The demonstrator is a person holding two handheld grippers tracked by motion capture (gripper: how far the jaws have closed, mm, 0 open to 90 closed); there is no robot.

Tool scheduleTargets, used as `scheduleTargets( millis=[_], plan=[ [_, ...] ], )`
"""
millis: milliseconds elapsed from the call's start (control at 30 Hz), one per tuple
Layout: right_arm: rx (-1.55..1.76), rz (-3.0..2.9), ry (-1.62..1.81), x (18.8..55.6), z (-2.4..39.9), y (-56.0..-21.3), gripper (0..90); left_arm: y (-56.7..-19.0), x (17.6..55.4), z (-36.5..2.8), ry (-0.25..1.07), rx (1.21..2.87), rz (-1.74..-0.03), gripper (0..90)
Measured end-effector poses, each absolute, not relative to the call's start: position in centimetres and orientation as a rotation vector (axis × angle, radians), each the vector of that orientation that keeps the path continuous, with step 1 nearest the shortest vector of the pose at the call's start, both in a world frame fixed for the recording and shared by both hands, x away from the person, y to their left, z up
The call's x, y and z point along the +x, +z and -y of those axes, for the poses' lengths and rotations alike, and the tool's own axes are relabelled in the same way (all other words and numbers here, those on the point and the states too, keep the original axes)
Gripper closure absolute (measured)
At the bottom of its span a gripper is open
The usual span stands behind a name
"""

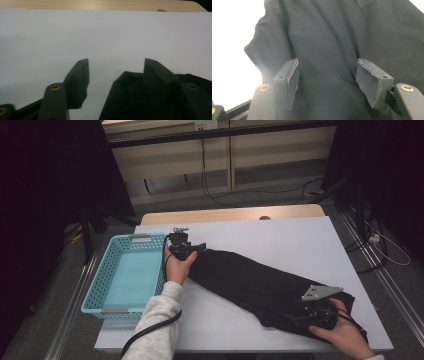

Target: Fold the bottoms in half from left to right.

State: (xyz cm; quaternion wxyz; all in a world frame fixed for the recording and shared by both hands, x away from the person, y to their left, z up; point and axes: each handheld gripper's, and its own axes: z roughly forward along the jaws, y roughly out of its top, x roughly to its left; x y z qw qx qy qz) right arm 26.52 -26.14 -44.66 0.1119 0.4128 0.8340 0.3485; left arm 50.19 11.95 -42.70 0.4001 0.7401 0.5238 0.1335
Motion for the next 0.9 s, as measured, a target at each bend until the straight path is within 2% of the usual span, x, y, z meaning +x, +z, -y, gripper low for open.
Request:
scheduleTargets(
  millis=[33,200,300,533,567,633,700,800,833,867,900],
  plan=[
    [1.198,-2.434,1.024,26.6,26.2,-44.5,30.8,-42.9,49.9,-11.9,0.307,1.907,-1.345,23.4],
    [1.215,-2.303,1.147,27.1,26.8,-43.6,25.1,-43.5,49.1,-12.2,0.328,1.966,-1.362,17.0],
    [1.218,-2.307,1.15,27.2,26.5,-43.9,24.3,-44.0,48.7,-12.3,0.294,2.013,-1.373,12.3],
    [1.192,-2.319,1.139,27.3,26.1,-44.0,23.4,-45.1,48.3,-12.3,0.319,2.09,-1.323,7.4],
    [1.199,-2.319,1.145,27.3,26.1,-44.0,23.1,-45.3,48.1,-12.1,0.364,2.115,-1.291,7.3],
    [1.201,-2.319,1.151,27.3,26.1,-44.0,23.0,-45.4,48.0,-12.1,0.378,2.124,-1.284,9.2],
    [1.197,-2.321,1.152,27.3,26.1,-44.0,23.0,-45.3,47.8,-12.0,0.387,2.141,-1.268,15.2],
    [1.195,-2.326,1.139,27.3,26.1,-44.1,23.0,-44.9,47.3,-12.0,0.353,2.151,-1.245,35.2],
    [1.196,-2.326,1.138,27.4,26.1,-44.1,22.9,-44.8,47.1,-11.9,0.334,2.141,-1.247,35.2],
    [1.195,-2.328,1.143,27.4,26.1,-44.1,23.0,-44.7,46.9,-11.8,0.323,2.153,-1.242,46.3],
    [1.195,-2.325,1.145,27.4,26.1,-44.1,23.0,-44.7,46.9,-11.8,0.323,2.153,-1.242,50.1]
  ],
)
